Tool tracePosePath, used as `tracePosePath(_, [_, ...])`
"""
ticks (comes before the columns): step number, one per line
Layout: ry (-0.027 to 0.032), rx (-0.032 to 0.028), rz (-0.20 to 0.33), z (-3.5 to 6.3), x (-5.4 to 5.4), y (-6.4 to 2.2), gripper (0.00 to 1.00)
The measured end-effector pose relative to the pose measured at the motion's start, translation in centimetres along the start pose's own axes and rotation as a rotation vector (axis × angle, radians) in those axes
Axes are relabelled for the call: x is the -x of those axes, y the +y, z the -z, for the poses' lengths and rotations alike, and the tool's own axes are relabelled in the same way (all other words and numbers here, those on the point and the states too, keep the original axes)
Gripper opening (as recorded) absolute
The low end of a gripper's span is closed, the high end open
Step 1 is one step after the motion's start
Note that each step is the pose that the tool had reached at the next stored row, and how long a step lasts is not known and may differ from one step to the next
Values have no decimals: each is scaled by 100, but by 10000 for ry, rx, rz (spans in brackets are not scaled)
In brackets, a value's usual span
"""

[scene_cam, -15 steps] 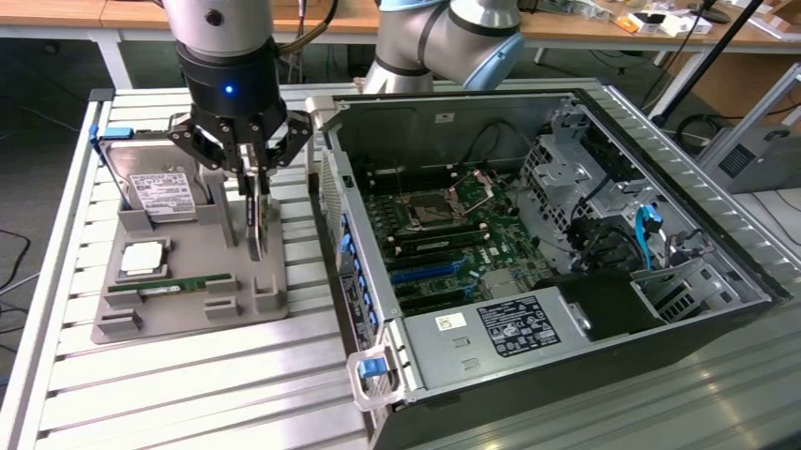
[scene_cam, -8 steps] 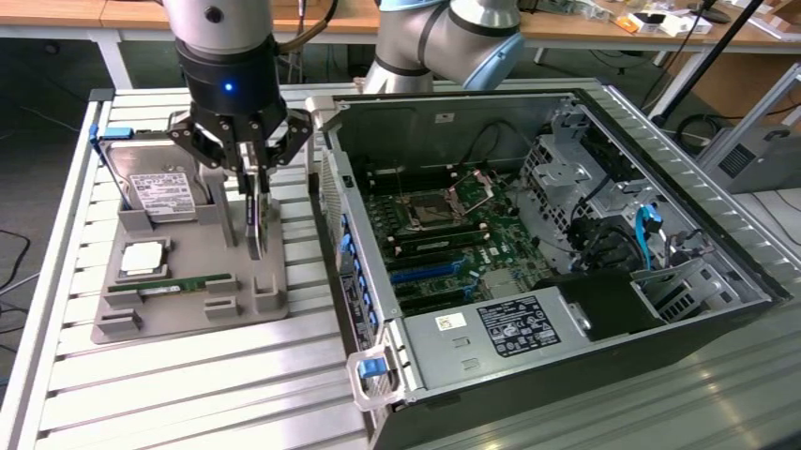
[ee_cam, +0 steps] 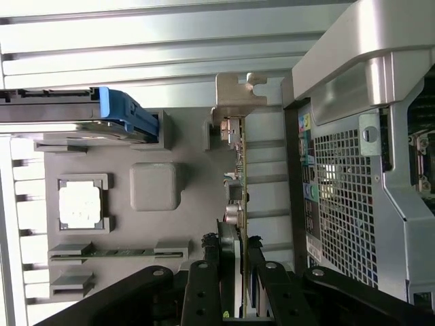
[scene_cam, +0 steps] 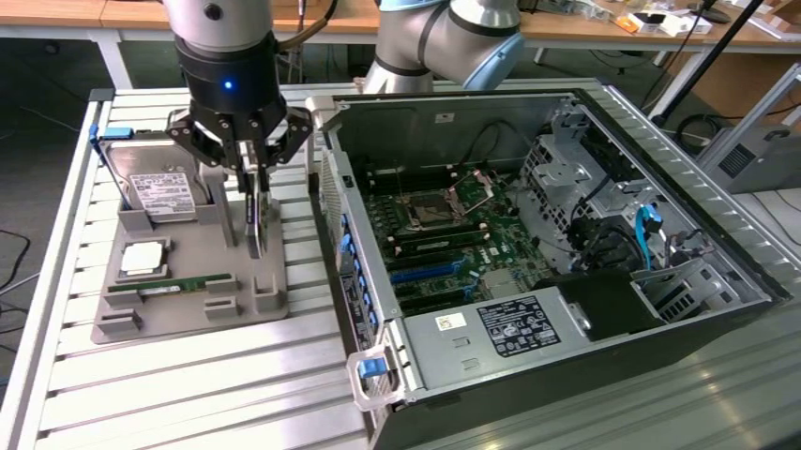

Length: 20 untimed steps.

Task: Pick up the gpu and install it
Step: 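Pick up the gpu and move the gpu toward the slot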

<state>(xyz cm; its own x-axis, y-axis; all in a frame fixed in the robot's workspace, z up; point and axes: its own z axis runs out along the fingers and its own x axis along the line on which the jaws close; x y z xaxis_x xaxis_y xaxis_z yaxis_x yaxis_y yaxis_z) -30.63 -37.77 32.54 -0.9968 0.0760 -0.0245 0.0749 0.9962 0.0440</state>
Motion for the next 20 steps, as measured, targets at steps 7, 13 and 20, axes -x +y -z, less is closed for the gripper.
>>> tracePosePath(7, [-1, 0, 0, 22, 1, 1, 27])
tracePosePath(13, [0, 0, 0, 33, 1, 1, 27])
tracePosePath(20, [0, 0, 0, 46, 1, 2, 27])
